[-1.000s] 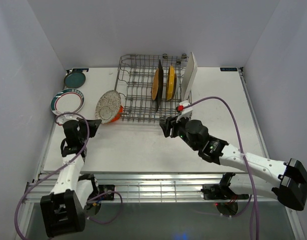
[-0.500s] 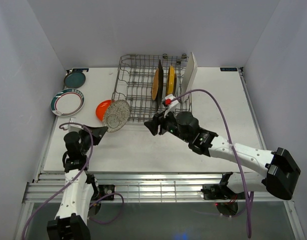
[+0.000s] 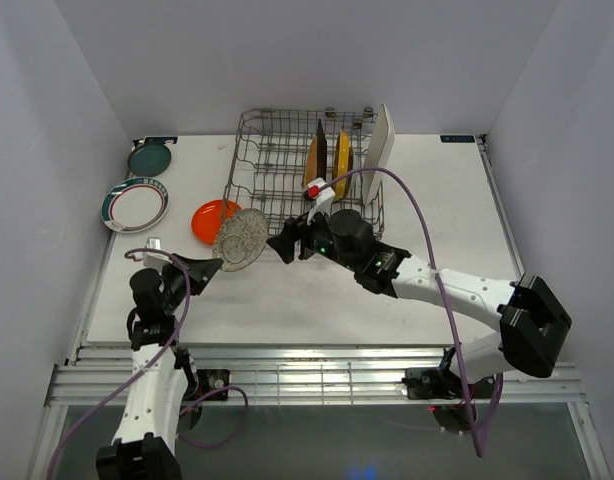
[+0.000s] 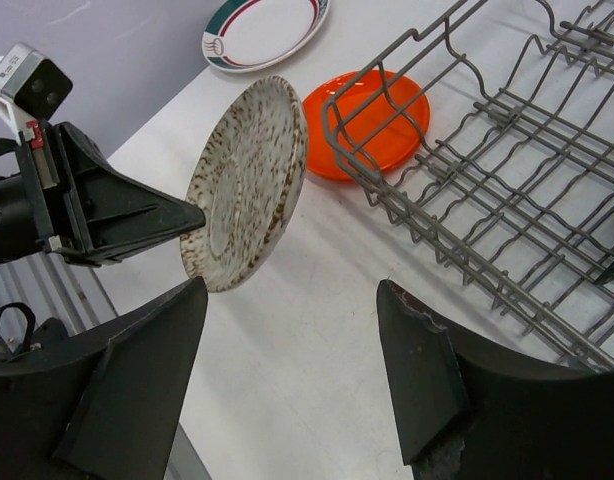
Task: Load the plates into the dish rack
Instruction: Insert the plate into the dish rack.
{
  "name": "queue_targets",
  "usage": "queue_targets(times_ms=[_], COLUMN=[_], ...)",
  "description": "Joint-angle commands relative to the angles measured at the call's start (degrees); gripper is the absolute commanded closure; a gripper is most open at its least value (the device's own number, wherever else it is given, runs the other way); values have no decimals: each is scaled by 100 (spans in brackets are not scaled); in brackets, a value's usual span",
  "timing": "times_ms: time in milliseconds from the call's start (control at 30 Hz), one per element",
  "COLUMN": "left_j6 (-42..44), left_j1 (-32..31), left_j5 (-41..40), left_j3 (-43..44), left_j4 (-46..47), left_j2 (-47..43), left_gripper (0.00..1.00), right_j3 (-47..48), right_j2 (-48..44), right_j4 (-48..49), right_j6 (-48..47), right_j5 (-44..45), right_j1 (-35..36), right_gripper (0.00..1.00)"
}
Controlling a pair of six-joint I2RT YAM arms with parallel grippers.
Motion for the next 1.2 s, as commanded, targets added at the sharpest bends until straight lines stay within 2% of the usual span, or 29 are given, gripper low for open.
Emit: queue_targets(times_ms=[0,233,367,667,767,867,900,1000,1067,1167], left_j6=[-4,-39,-92,-118,-118,-109,-101,-92,-100,-100], left_j1=[-53,-62,-62,-62,-62,-62,-62,-62,-62,-62], left_j5=[261,384,490,525,533,542,534,516,490,507], left_j3=[101,57,4,-13,-13,-13,-13,-13,-13,-22], left_j4=[460,609,768,847,856,856,856,856,856,856], left_j2=[-190,-138,-59,-190,-199,-164,-155,-129,-103,-59], left_gripper=[100,100,100,100,100,100,100,100,100,100], right_j3=[663,1578,1710,1755,1746,1711,1711,1676,1658,1676], right_j2=[138,682,902,947,929,911,903,868,850,841], right_j4=[218,-345,-398,-512,-538,-538,-538,-538,-547,-582], right_j6=[62,53,106,115,115,115,115,115,115,115], right_j5=[81,81,-50,-24,-42,-33,-33,-50,-68,-60], right_j1=[-41,-68,-85,-94,-103,-112,-112,-120,-120,-120], right_gripper=[26,28,33,34,39,44,52,66,70,86])
